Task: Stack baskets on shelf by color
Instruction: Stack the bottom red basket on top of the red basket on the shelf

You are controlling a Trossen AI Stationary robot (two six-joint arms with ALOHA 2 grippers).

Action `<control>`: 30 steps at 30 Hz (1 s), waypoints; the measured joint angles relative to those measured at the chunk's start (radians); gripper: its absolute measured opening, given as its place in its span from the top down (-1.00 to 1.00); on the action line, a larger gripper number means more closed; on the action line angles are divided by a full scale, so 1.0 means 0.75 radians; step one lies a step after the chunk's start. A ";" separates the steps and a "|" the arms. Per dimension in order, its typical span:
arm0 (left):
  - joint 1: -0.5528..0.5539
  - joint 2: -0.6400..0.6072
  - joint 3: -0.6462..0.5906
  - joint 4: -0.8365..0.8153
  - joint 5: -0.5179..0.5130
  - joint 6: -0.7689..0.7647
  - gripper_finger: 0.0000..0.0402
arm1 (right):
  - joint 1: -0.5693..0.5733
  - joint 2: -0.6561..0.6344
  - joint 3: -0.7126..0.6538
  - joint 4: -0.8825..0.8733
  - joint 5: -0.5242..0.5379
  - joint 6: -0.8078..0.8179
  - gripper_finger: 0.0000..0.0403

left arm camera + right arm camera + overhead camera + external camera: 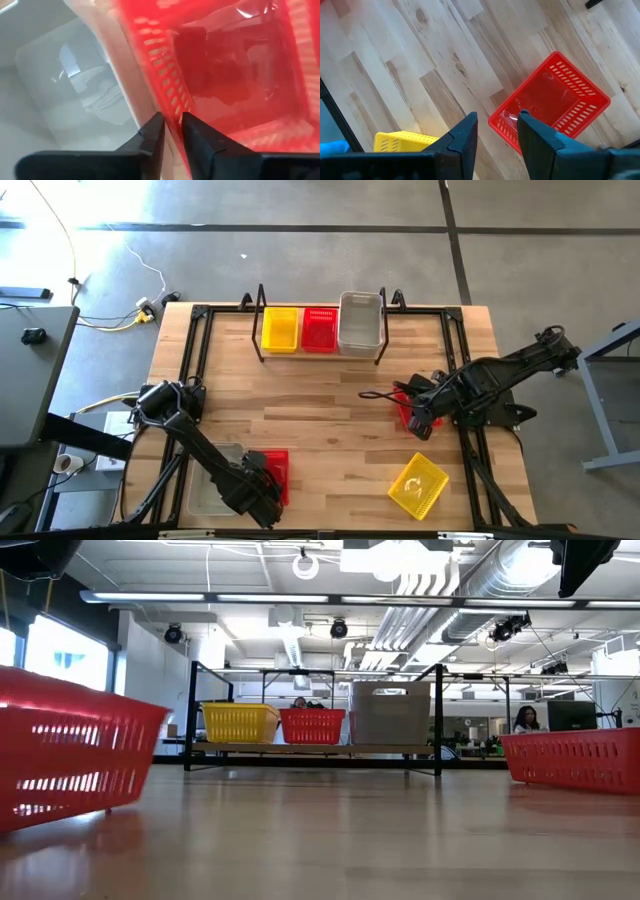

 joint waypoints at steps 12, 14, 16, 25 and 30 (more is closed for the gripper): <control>0.039 -0.003 0.003 0.056 -0.052 -0.022 0.95 | 0.000 0.000 0.000 0.000 0.000 -0.010 0.38; 0.053 -0.002 0.023 0.064 -0.064 -0.014 0.97 | 0.000 0.000 0.000 0.002 0.000 -0.025 0.38; 0.074 -0.002 0.051 0.064 -0.076 0.002 0.98 | 0.002 0.000 0.000 0.023 -0.001 -0.071 0.38; 0.227 -0.007 0.147 0.058 -0.141 0.189 0.98 | 0.041 0.000 0.000 0.335 -0.048 -0.419 0.38; 0.322 -0.008 0.195 0.059 -0.180 0.314 0.98 | 0.064 0.000 0.000 0.478 -0.048 -0.591 0.38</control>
